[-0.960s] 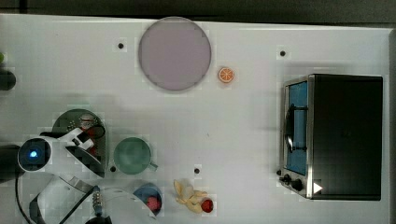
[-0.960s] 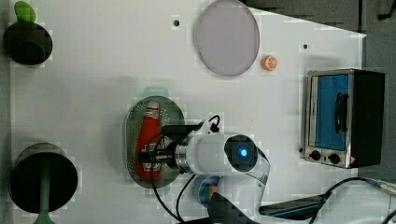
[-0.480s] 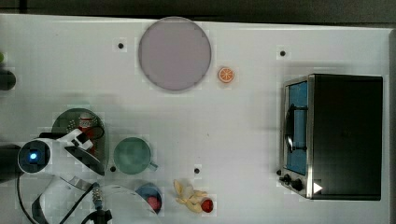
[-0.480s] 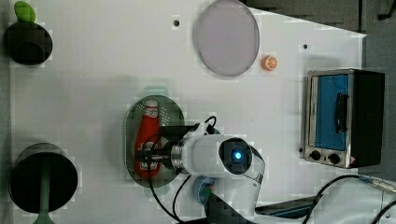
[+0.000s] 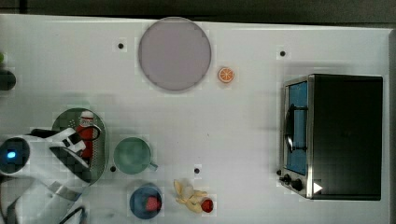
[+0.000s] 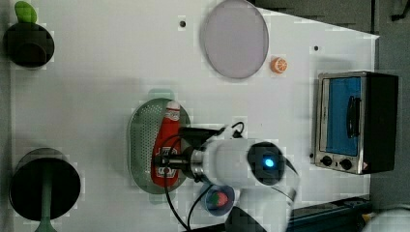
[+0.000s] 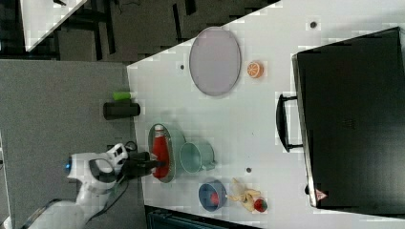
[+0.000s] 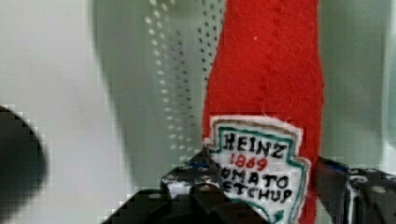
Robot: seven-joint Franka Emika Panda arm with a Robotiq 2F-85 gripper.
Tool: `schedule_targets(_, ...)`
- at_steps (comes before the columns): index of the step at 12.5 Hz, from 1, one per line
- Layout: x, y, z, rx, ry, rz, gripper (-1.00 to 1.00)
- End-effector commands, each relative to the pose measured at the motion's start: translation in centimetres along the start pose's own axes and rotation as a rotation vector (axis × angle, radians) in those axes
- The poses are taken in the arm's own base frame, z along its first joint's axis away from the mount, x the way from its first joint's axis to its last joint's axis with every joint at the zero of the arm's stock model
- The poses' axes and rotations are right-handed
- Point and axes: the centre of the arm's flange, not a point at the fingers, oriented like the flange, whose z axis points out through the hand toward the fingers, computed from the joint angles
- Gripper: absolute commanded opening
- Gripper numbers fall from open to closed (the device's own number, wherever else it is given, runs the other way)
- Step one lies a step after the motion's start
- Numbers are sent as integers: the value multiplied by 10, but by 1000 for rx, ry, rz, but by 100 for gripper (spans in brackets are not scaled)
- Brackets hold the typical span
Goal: Pick ketchup from strainer and place it on the table
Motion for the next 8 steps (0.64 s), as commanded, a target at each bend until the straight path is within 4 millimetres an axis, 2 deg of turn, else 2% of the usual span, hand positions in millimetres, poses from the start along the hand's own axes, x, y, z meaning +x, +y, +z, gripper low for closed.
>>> schedule_targets(1, 12, -25, -88, 103, 56, 122, 18)
schedule_targets(3, 30, -23, -130, 119, 69, 157, 18)
schedule_targets(5, 56, -11, -165, 102, 75, 204, 18)
schedule_targets(8, 101, 31, -209, 68, 69, 287, 18)
